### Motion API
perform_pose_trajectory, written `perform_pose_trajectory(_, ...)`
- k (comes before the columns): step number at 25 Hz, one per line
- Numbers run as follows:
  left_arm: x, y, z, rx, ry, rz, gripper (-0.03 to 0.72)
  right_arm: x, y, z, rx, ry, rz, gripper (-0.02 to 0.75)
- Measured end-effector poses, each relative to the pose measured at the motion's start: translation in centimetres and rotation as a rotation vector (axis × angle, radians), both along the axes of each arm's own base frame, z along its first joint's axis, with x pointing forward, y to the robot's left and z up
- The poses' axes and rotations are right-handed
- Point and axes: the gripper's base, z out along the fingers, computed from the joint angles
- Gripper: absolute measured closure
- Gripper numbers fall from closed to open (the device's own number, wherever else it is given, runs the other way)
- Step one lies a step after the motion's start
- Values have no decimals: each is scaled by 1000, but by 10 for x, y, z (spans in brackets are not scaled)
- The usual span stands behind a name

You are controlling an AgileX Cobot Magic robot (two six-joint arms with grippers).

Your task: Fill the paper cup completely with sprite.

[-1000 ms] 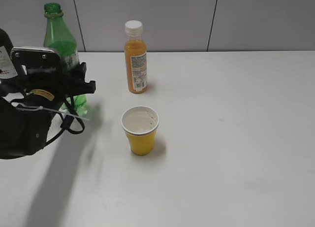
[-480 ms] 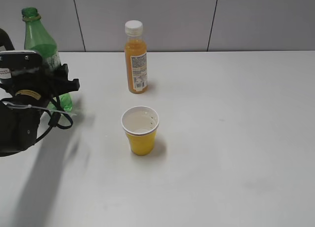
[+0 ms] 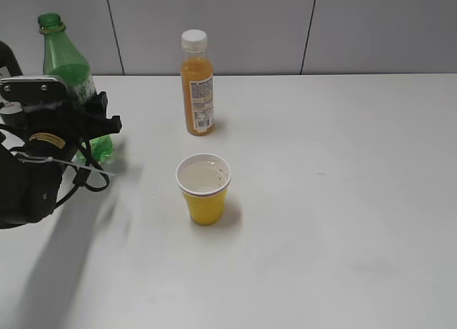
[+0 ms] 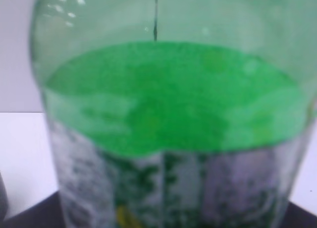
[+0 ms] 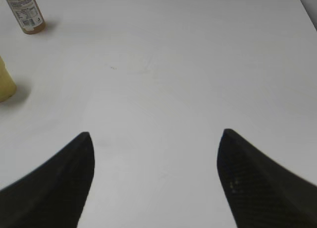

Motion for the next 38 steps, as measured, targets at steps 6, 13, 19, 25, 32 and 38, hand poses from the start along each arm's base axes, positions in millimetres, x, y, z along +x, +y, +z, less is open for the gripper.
perform_pose_trajectory(6, 0, 0, -1, 3, -5, -5, 241, 0, 0, 0, 0, 0, 0, 144)
perform_pose_trajectory(13, -6, 1, -4, 11, 14, -10, 92, 0, 0, 0, 0, 0, 0, 144)
perform_pose_trajectory(19, -28, 8, -5, 26, 86, -13, 20, 0, 0, 0, 0, 0, 0, 144)
perform_pose_trajectory(25, -50, 15, 13, 28, 88, -24, 24, 0, 0, 0, 0, 0, 0, 144)
perform_pose_trajectory(32, -83, 23, 33, 35, 83, -60, 41, 0, 0, 0, 0, 0, 0, 144)
perform_pose_trajectory(38, -110, 32, 46, 33, 77, -62, 59, 0, 0, 0, 0, 0, 0, 144)
